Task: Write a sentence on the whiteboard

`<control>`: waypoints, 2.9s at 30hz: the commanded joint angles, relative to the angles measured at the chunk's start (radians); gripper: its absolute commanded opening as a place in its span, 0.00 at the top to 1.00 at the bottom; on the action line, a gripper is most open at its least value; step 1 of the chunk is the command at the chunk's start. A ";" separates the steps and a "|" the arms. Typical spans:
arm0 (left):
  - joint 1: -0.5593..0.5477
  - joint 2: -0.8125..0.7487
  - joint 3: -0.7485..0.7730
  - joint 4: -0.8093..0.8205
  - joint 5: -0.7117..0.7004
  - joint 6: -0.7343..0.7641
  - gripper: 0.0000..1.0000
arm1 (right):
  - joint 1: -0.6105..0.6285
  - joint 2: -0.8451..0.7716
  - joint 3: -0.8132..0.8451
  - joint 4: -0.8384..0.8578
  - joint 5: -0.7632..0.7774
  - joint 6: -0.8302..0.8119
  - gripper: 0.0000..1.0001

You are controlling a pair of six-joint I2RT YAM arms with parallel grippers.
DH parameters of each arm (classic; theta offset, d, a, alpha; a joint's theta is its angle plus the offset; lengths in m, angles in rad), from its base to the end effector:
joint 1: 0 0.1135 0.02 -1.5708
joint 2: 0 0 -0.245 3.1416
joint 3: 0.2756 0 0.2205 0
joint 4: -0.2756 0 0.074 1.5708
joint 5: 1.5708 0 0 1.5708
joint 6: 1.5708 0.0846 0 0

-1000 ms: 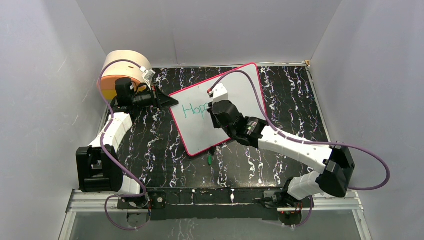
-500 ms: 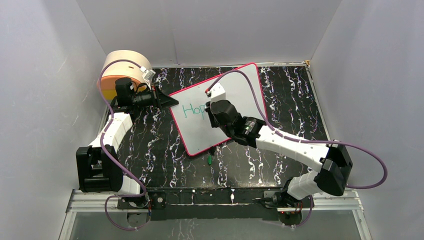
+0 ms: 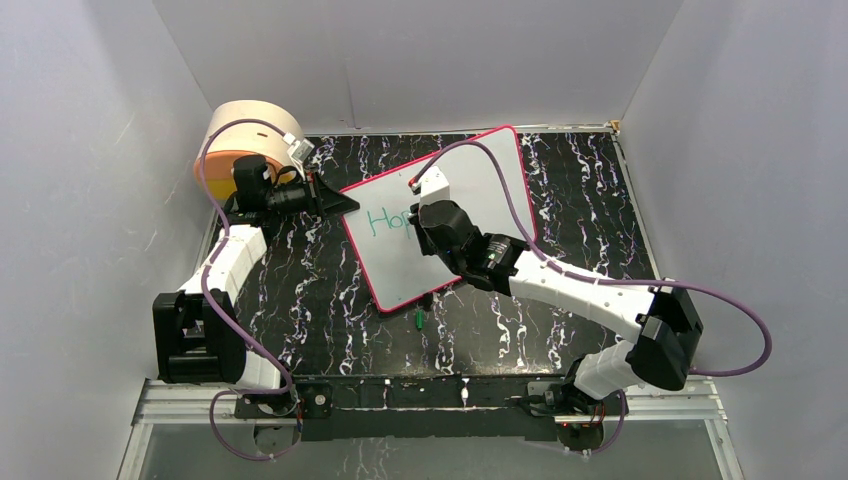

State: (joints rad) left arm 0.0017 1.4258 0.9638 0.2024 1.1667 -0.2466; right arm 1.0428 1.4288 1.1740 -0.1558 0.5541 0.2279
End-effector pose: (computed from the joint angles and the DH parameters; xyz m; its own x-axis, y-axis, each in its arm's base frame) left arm 0.3051 -0.0773 0.2875 -0.4657 -0.0968 -0.8796 0.7985 0.3826 -0.4648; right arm 0.2095 0.2709 0.3024 -0.3069 -0.1449 -0.9406 -0.4334 0.9012 0.0026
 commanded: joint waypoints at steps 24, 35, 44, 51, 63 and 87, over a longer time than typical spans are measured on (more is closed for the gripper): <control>-0.033 0.023 -0.014 -0.074 -0.065 0.101 1.00 | -0.006 -0.076 -0.003 0.008 0.012 -0.002 1.00; -0.033 0.024 -0.013 -0.075 -0.063 0.102 1.00 | -0.008 -0.035 0.013 -0.002 0.011 0.004 1.00; -0.034 0.024 -0.011 -0.075 -0.061 0.102 1.00 | -0.010 -0.028 0.015 0.023 0.013 0.005 1.00; -0.033 0.023 -0.011 -0.074 -0.058 0.101 1.00 | -0.015 -0.022 0.008 0.044 0.019 0.007 1.00; -0.034 0.022 -0.013 -0.075 -0.058 0.102 1.00 | -0.022 -0.011 0.003 0.056 -0.003 0.011 1.00; -0.034 0.022 -0.011 -0.083 -0.068 0.105 1.00 | -0.030 -0.064 -0.022 -0.010 0.038 0.025 1.00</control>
State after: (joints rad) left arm 0.0013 1.4258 0.9642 0.2005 1.1664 -0.2440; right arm 1.0264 1.4086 1.1534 -0.1814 0.5694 0.2520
